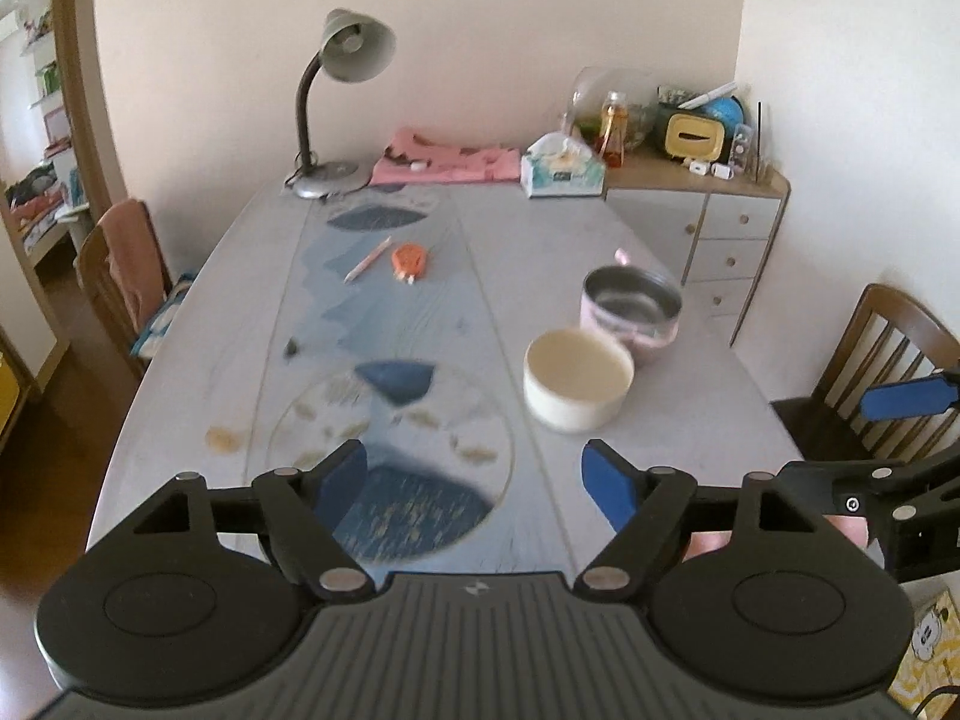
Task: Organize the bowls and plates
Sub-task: 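Move both grippers to the rim of the pink-handled steel pot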
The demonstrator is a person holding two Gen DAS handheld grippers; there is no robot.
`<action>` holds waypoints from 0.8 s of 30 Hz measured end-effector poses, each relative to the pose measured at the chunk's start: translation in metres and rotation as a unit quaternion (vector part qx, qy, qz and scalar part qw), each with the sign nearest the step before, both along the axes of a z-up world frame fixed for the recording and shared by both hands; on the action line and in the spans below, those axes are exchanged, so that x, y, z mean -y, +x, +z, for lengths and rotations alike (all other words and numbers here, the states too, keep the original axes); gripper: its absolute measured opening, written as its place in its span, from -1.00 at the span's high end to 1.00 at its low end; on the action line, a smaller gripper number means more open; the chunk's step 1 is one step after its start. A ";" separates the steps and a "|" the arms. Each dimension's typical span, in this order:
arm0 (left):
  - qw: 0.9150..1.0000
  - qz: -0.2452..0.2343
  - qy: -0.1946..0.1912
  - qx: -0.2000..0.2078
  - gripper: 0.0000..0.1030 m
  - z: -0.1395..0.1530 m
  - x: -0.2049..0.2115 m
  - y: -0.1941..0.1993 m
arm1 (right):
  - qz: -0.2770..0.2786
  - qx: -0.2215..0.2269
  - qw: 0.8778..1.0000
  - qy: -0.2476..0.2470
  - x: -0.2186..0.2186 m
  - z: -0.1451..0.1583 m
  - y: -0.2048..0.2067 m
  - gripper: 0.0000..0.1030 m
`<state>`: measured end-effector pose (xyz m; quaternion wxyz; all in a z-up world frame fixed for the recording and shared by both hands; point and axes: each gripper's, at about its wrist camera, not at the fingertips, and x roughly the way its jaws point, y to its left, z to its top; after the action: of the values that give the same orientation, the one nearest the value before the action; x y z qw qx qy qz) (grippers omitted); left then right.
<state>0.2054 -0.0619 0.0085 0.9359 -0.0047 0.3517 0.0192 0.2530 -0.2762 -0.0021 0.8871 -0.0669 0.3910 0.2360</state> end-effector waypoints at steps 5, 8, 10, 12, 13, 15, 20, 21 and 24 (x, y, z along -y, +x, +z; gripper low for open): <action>1.000 -0.003 0.008 0.004 -0.55 0.007 0.022 0.047 | -0.026 0.030 0.999 -0.019 0.019 0.005 0.041 -0.98; 1.000 -0.002 0.015 0.003 -0.55 0.008 0.034 0.077 | -0.039 0.050 0.997 -0.033 0.028 0.006 0.068 -0.99; 1.000 0.001 0.016 0.001 -0.55 0.007 0.040 0.100 | -0.047 0.061 0.996 -0.039 0.034 0.005 0.087 -1.00; 1.000 0.005 0.018 -0.003 -0.55 0.005 0.046 0.121 | -0.057 0.084 0.994 -0.039 0.041 0.003 0.106 -1.00; 1.000 0.005 0.019 -0.005 -0.55 0.003 0.049 0.131 | -0.061 0.098 0.993 -0.041 0.044 0.001 0.114 -1.00; 1.000 0.002 0.022 -0.012 -0.55 -0.001 0.056 0.150 | -0.067 0.123 0.989 -0.049 0.048 -0.005 0.128 -1.00; 0.999 -0.002 0.029 -0.038 -0.55 -0.018 0.069 0.197 | -0.078 0.145 0.984 -0.068 0.053 -0.021 0.164 -1.00; 0.999 -0.003 0.031 -0.044 -0.55 -0.022 0.072 0.207 | -0.077 0.145 0.984 -0.071 0.053 -0.024 0.172 -1.00; 0.998 -0.005 0.035 -0.058 -0.55 -0.033 0.078 0.235 | -0.060 0.132 0.986 -0.084 0.049 -0.037 0.199 -1.00</action>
<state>0.4407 -0.1401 -0.0248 0.9136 0.0312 0.4045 0.0273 0.4516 -0.3256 -0.0390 0.9346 -0.1486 0.2924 0.1380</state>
